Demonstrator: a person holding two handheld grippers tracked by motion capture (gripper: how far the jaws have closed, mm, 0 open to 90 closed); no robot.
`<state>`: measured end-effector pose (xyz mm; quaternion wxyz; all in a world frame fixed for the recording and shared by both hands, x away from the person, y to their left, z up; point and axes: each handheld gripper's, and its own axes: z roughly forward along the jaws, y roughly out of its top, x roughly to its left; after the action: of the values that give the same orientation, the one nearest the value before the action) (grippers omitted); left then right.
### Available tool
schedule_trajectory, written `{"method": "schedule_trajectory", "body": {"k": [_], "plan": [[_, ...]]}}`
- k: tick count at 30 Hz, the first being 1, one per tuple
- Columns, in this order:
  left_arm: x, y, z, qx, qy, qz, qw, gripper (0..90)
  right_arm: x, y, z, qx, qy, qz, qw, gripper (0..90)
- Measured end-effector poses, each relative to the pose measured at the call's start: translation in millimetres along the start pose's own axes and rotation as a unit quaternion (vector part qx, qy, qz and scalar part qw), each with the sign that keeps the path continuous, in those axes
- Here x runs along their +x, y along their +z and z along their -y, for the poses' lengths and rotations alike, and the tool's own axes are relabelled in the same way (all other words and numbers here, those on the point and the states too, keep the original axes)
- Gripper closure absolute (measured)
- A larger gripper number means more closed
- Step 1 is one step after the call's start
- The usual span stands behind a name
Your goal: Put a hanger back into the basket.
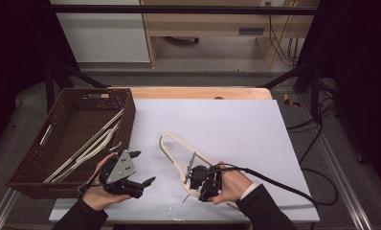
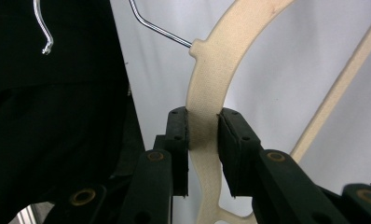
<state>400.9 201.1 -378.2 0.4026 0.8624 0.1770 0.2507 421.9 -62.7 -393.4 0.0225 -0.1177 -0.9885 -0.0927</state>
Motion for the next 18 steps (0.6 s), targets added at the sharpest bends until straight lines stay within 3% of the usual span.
{"method": "schedule_trajectory", "body": {"k": [3,6,11,16,18], "plan": [[-2.9,-0.1,-6.4,0.004,0.03,0.001,0.9995,11.7,-0.4,-15.0,5.6,-0.01,0.002,-0.007,0.9999,74.2],[-7.7,1.8,-14.9,0.011,0.072,0.0,0.9974,12.0,-0.2,-22.6,8.4,-0.018,0.004,-0.011,0.9998,74.3],[-15.4,9.9,-27.8,0.025,0.131,0.004,0.9911,14.1,0.6,-39.4,15.3,-0.036,-0.004,-0.029,0.9989,74.3],[-19.8,19.1,-36.9,0.04,0.169,0.009,0.9847,14.8,1.9,-50.6,19.6,-0.045,-0.01,-0.038,0.9982,74.2],[-20.6,21.7,-41.0,0.045,0.19,0.007,0.9807,15.3,2.3,-53.6,20.7,-0.044,-0.015,-0.048,0.9977,74.2]]}}
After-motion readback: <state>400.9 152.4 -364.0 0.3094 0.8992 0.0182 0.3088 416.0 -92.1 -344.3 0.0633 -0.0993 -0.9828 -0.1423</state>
